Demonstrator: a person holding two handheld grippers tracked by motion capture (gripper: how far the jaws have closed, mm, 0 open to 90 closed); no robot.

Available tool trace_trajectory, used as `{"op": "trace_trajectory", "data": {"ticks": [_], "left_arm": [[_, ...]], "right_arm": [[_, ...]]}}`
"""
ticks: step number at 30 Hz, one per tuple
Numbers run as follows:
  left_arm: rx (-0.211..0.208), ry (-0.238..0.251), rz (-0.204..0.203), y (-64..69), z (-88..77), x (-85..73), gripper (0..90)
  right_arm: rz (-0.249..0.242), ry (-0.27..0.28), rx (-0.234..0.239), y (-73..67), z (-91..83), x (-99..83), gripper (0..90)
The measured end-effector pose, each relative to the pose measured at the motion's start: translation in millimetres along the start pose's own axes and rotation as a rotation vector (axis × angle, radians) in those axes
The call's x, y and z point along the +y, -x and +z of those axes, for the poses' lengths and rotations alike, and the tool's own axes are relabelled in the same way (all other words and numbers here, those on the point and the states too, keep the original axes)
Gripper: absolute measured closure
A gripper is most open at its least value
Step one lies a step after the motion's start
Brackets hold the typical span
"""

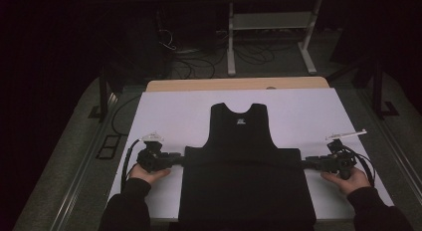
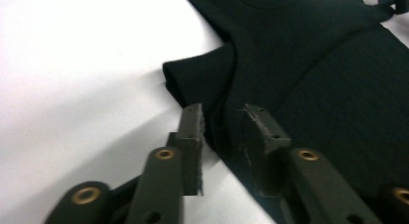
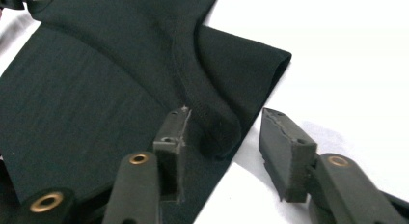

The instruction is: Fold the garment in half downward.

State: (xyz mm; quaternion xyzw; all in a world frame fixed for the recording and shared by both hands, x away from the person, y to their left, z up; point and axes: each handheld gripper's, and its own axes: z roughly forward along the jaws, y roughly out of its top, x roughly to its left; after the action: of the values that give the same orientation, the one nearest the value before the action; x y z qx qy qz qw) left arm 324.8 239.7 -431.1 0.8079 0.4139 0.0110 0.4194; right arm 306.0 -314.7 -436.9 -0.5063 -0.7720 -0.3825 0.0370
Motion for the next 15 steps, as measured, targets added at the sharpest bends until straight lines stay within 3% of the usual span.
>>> {"op": "trace_trajectory", "data": {"ticks": [7,12,15], "left_arm": [[-0.005,0.024,0.008,0.6,-0.5,3.6,48.0],[0.014,0.035,0.008,1.5,0.2,8.1,36.4],[-0.006,0.061,0.026,3.7,-0.2,12.8,30.1]], "right_arm": [[-0.013,0.021,-0.007,-0.1,0.3,4.7,33.4],[-0.043,0.071,-0.018,-1.7,-2.5,10.8,21.2],[-0.058,0.089,-0.020,-3.1,-4.0,15.6,14.1]]}}
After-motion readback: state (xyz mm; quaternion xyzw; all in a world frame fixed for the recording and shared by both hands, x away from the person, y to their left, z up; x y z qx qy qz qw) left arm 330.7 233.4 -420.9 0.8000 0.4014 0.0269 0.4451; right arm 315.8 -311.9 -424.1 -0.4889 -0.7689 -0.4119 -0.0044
